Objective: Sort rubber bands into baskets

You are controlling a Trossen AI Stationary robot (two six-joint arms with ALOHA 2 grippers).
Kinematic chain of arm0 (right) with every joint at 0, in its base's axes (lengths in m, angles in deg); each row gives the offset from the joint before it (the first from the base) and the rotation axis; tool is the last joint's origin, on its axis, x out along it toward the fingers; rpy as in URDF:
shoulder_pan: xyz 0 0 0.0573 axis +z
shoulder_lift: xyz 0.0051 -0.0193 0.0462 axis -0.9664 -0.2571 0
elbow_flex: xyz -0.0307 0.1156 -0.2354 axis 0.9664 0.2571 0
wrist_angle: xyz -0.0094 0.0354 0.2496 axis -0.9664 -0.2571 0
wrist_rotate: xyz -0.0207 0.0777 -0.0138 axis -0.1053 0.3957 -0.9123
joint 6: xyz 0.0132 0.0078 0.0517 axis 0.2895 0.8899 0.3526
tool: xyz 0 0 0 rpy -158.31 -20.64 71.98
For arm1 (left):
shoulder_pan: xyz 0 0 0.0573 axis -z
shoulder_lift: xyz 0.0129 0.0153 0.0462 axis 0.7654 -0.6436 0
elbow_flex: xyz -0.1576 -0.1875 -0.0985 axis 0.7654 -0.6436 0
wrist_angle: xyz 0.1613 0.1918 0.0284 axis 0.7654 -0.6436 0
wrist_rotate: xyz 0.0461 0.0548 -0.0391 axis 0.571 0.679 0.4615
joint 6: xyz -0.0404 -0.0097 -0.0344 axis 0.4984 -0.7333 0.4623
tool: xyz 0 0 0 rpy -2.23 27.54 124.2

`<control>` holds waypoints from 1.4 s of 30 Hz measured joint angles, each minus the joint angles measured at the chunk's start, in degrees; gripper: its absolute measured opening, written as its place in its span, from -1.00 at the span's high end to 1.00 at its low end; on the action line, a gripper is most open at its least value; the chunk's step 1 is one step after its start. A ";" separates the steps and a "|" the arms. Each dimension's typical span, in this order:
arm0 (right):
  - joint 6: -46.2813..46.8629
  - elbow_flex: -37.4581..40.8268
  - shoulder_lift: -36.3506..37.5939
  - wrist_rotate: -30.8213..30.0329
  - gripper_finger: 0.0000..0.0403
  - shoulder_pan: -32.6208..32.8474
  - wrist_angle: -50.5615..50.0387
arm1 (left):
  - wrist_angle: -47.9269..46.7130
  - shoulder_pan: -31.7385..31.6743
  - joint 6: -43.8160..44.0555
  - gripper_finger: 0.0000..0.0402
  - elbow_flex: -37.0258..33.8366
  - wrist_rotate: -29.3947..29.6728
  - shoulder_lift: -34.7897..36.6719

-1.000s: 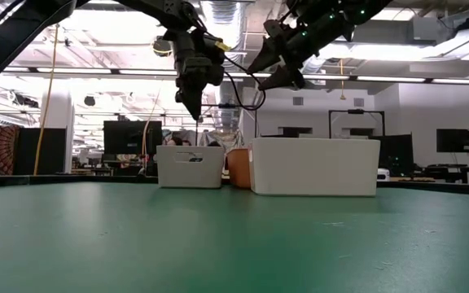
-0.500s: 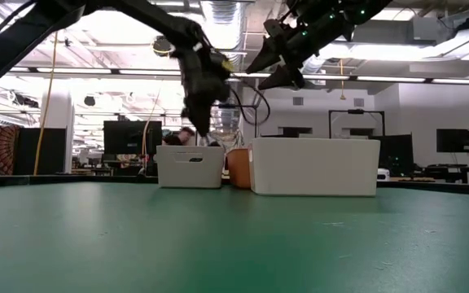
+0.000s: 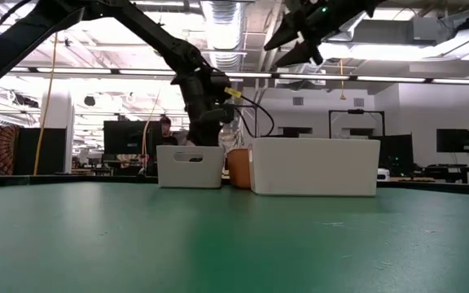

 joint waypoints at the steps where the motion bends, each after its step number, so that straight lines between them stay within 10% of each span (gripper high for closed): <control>1: -0.02 0.00 0.55 -0.31 -0.59 0.02 -0.30 | 1.51 0.13 -0.36 0.08 -0.57 0.15 0.05; 8: -0.17 0.00 2.49 -0.41 -0.59 0.04 -3.59 | 4.01 0.83 -2.54 0.23 -4.73 1.93 0.05; 16: -1.50 0.00 2.49 -0.74 -0.59 0.03 -6.00 | 4.41 0.87 1.00 0.95 -5.84 -0.80 1.44; 42: -5.39 0.02 -0.63 -1.70 -0.59 -2.34 -3.31 | 9.27 1.72 2.73 1.00 6.86 -15.38 18.04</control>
